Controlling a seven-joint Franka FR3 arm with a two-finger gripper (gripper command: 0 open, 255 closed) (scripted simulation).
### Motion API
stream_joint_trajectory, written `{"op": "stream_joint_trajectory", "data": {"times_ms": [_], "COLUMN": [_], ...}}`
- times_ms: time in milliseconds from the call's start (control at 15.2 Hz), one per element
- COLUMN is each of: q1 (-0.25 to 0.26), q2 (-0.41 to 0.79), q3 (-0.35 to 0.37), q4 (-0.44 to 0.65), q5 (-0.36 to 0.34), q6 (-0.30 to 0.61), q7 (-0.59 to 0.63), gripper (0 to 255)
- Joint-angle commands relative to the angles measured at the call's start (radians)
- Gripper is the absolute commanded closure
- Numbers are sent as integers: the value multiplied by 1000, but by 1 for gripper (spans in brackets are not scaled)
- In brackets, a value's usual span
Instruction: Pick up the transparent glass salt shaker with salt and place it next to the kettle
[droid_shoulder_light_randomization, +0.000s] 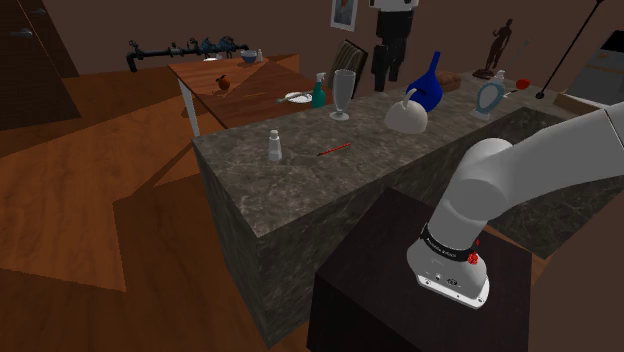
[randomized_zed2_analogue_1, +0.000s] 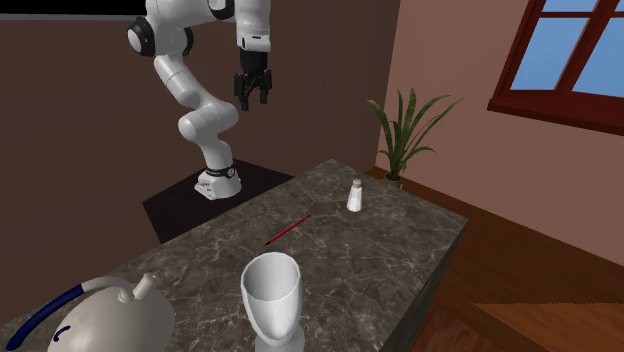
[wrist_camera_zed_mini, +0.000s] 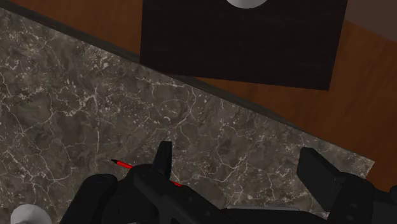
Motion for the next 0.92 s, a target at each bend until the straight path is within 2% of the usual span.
{"op": "stream_joint_trajectory", "data": {"times_ms": [0,396,858], "q1": [0,22,43], "q2": [0,182,421], "q3": [0,20,42], "q4": [0,18,100], "q5": [0,18,30], "q6": [0,161,314], "q7": [0,30,59], "gripper": [0,0,0]}}
